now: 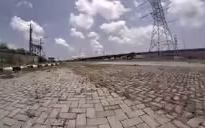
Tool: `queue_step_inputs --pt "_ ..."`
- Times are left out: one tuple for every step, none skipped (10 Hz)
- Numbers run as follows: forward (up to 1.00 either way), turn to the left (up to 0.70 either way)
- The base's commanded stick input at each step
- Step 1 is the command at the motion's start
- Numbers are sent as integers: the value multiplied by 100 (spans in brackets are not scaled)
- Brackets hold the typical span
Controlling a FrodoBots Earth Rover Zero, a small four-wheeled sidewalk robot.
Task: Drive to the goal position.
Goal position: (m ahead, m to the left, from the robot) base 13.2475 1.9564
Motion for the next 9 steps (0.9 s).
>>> queue_step_inputs --pt "100 0" --pt "100 0" --pt "100 0" --pt "100 0" --pt "100 0" --pt "100 0" --pt "100 0" --pt "100 0" --pt "100 0"
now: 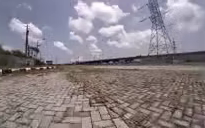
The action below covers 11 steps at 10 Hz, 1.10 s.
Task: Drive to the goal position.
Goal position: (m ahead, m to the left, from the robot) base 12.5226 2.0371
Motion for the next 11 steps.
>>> queue_step_inputs --pt "100 0" --pt "100 0" --pt "100 0" --pt "100 0" --pt "100 0" --pt "100 0" --pt "100 0" --pt "100 0" --pt "100 0" --pt "100 0" --pt "100 0"
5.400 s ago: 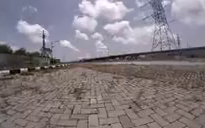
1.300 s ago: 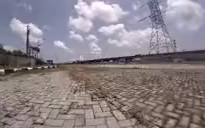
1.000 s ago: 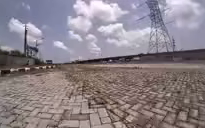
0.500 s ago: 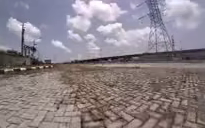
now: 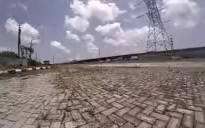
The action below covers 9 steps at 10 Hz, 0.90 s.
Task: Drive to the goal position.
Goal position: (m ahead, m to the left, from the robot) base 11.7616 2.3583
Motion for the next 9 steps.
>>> queue_step_inputs --pt "100 0" --pt "100 0" --pt "100 0" --pt "100 0" --pt "100 0" --pt "100 0" --pt "100 0" --pt "100 0" --pt "100 0"
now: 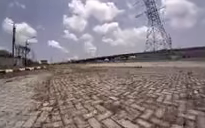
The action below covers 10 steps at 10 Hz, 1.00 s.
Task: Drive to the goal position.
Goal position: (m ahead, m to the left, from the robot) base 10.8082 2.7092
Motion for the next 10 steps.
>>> queue_step_inputs --pt "100 0" --pt "100 0" --pt "100 0" --pt "100 0" --pt "100 0" --pt "100 0" --pt "100 0" --pt "100 0" --pt "100 0" --pt "100 0"
